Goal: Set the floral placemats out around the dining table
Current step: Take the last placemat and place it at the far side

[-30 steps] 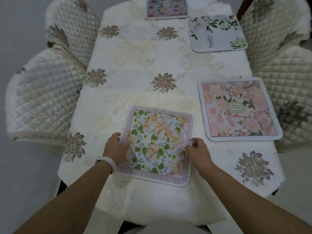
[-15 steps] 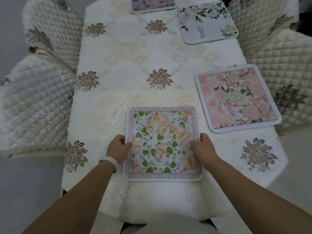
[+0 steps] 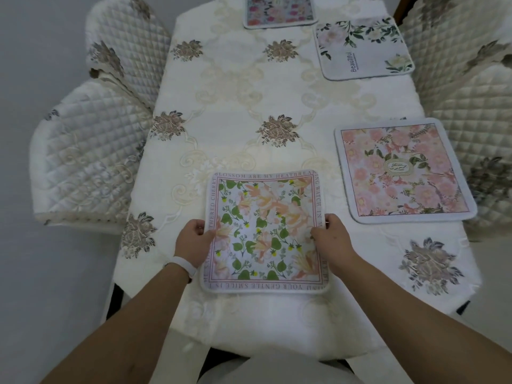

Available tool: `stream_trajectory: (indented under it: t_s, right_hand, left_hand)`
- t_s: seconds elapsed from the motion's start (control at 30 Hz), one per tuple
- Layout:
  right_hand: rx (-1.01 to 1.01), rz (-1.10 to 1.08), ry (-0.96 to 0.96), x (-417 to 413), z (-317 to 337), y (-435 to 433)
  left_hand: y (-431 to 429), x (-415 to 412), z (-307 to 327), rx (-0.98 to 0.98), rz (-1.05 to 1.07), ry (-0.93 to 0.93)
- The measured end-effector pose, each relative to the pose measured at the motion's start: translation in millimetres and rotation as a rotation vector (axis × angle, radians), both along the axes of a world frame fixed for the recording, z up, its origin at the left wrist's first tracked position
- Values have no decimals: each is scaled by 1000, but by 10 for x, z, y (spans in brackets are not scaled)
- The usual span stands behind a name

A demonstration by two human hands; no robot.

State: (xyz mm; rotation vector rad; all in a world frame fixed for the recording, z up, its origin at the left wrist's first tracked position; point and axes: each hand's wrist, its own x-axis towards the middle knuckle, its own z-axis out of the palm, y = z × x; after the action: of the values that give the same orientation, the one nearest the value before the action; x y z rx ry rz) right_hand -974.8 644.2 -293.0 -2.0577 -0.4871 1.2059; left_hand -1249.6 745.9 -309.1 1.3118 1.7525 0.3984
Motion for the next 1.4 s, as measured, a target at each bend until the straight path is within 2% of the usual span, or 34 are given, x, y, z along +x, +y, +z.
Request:
stream_trajectory:
  t_s: [0.3, 0.67, 0.83, 1.07, 1.4]
  right_hand:
    - [54, 173, 52, -242, 82, 216]
    - [164, 446, 21, -1139, 416, 512]
    - [196, 545, -40, -1787, 525, 557]
    - [246, 523, -74, -2973, 818, 660]
    - [370, 503, -156, -4671, 1204, 696]
  left_hand:
    - [-332, -383, 257, 57, 201, 19]
    - [-737, -1247, 558, 89, 544, -76]
    - [-823, -1928, 623, 118, 592, -131]
    - [-793, -3112, 846, 240, 612, -218]
    - [-716, -4802, 1452, 404, 531, -276]
